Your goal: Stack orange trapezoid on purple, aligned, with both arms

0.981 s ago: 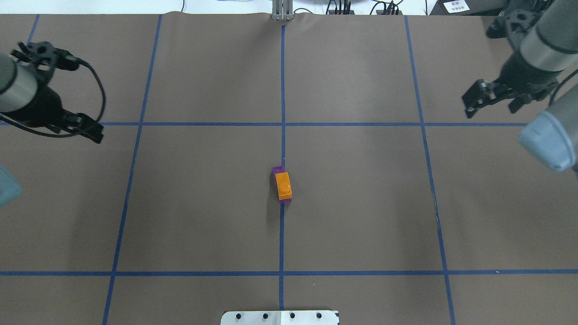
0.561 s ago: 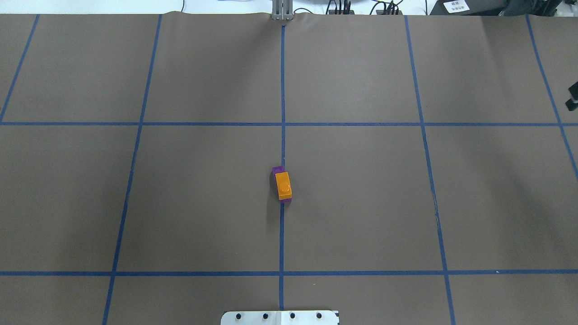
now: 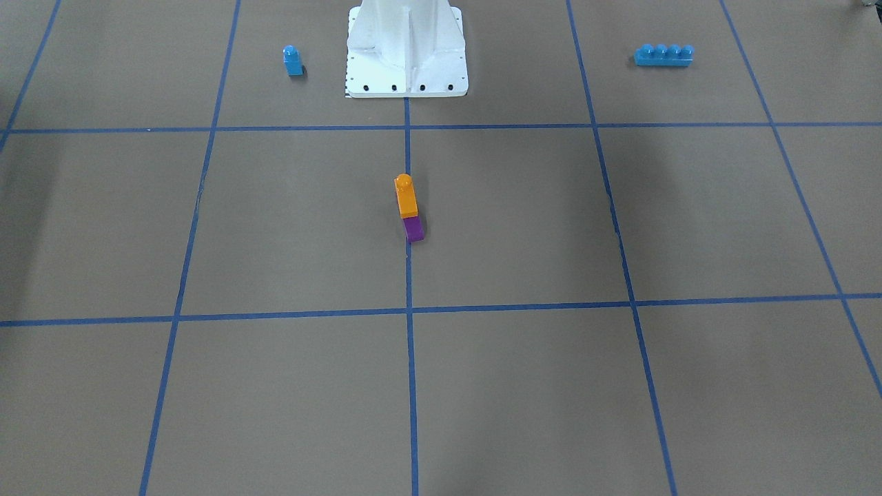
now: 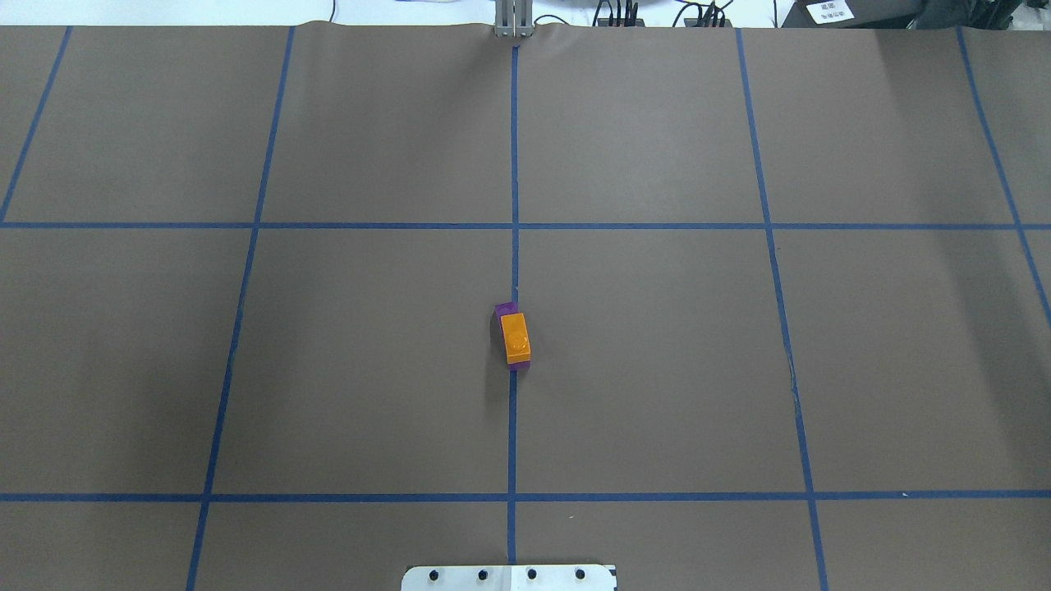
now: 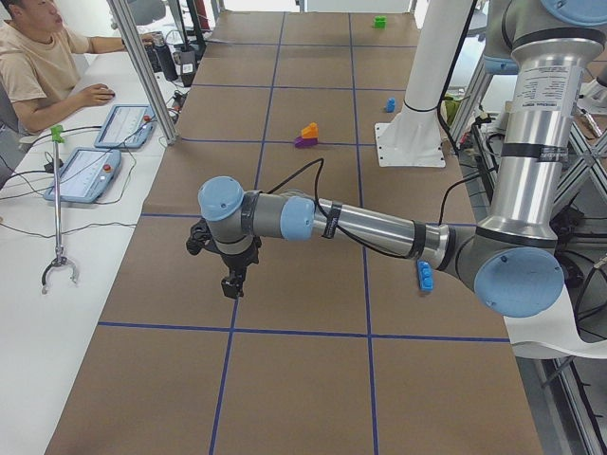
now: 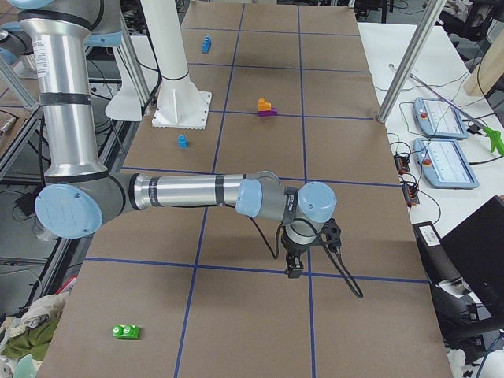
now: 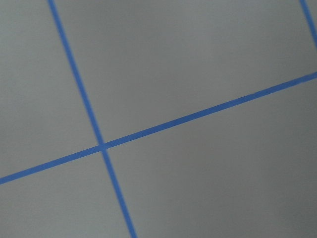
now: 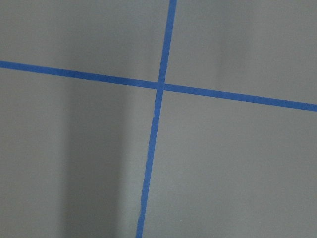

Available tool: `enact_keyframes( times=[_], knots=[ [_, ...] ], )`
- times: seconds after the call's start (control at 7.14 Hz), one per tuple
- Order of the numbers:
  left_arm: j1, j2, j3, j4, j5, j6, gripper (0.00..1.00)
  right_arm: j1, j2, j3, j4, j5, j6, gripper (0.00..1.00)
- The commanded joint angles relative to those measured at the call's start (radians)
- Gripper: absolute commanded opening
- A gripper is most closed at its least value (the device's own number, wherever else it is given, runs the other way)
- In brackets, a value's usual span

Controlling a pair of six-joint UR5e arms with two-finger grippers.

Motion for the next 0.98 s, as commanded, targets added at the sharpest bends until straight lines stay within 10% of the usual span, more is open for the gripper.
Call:
enact_keyframes(
  times=[0.0,0.84],
  knots=[
    [-0.002,0.001,0.0,0.027,-0.003,0.0,1.0,0.029,-0.03,-0.012,0.037,0.034,0.012,1.0],
    [-0.004,0.064,-0.005,0.001,0.0,-0.01,1.0,0.034,-0.069,0.016,0.071,-0.018,0.034,1.0]
  ],
)
